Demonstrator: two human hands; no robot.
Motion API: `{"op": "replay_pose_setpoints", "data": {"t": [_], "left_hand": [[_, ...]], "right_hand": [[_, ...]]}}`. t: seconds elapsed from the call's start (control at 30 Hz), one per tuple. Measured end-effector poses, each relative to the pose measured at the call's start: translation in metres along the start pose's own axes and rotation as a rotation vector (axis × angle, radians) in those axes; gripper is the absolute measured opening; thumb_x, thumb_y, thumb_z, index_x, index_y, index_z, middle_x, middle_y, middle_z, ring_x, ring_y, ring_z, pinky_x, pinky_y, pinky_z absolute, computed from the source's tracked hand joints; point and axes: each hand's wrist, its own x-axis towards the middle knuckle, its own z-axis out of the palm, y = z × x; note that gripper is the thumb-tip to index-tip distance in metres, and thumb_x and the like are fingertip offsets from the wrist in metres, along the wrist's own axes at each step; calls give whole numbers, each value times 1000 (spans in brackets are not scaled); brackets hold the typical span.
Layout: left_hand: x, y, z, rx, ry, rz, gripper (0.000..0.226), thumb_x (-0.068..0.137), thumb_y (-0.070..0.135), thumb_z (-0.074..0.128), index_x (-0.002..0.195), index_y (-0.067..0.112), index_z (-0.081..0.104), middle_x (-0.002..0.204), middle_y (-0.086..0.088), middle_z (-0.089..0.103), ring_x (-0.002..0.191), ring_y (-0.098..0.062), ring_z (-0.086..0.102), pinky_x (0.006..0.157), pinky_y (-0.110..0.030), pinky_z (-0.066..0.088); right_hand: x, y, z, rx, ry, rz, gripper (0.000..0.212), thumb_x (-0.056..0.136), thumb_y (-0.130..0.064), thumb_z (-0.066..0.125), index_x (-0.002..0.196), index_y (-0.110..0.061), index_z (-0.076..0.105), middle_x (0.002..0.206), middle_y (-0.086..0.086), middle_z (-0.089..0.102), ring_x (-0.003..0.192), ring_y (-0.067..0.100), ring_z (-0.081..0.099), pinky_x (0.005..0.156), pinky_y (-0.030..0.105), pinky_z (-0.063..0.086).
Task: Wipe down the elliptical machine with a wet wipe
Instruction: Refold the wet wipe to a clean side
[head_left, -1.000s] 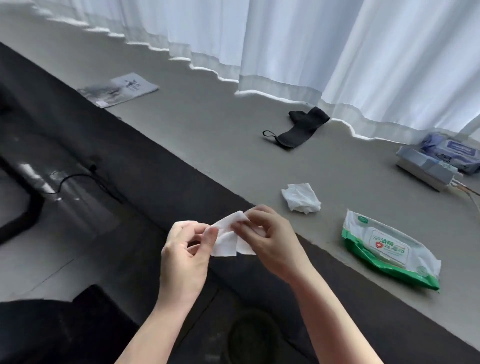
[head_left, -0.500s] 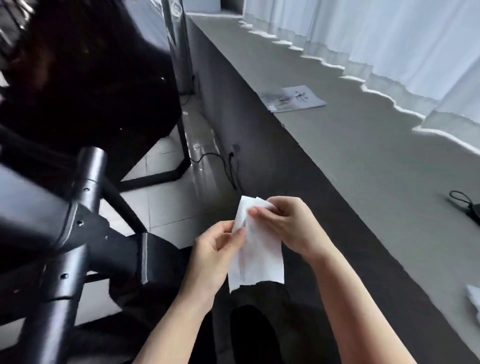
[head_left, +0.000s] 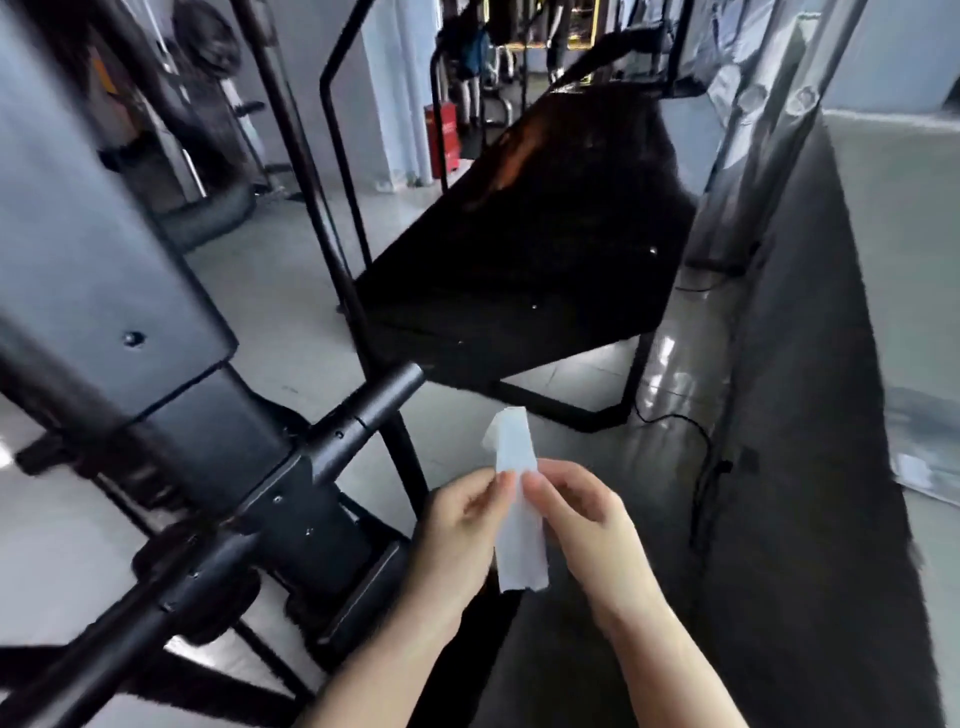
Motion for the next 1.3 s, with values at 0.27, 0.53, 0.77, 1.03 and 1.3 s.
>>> {"op": "replay_pose_setpoints", "data": {"t": [0.27, 0.53, 0.77, 1.03, 1.3], "left_hand": [[-4, 22, -29, 288, 377, 77, 14, 92, 25, 62, 81, 25, 70, 78, -2, 73, 82, -27, 68, 78, -51, 53], [-4, 41, -42, 274, 597, 103, 18, 92, 21, 63, 76, 19, 69, 66, 4, 69, 65, -8, 64, 68, -31, 55], [-4, 51, -59, -279, 526, 55, 16, 96, 15, 55, 89, 8, 68, 89, -8, 75, 83, -22, 73, 68, -28, 58], [-34, 66, -106, -113, 607, 51, 39, 62, 16, 88, 96, 13, 68, 90, -5, 75, 84, -22, 73, 75, -39, 58], [-101, 20, -189, 295, 999, 148, 18, 91, 18, 65, 80, 33, 67, 78, 9, 72, 74, -14, 67, 78, -47, 57]], "right_hand": [[51, -19, 15, 365, -689, 267, 40, 79, -20, 72, 117, -9, 68, 118, 21, 66, 103, 27, 66, 88, 34, 51], [70, -40, 27, 465, -651, 253, 44, 86, -16, 66, 119, 9, 52, 115, 29, 64, 99, 37, 65, 88, 48, 51], [76, -64, 29, 485, -623, 228, 36, 70, -14, 73, 102, -7, 56, 88, 15, 68, 72, 24, 68, 57, 31, 55], [59, -86, 94, 360, -761, -6, 32, 83, -27, 72, 100, -4, 57, 79, 18, 58, 65, 26, 57, 57, 31, 49], [5, -80, 164, -41, -427, -610, 21, 96, -22, 56, 82, -31, 44, 49, -11, 33, 44, 6, 30, 45, 15, 27]]}}
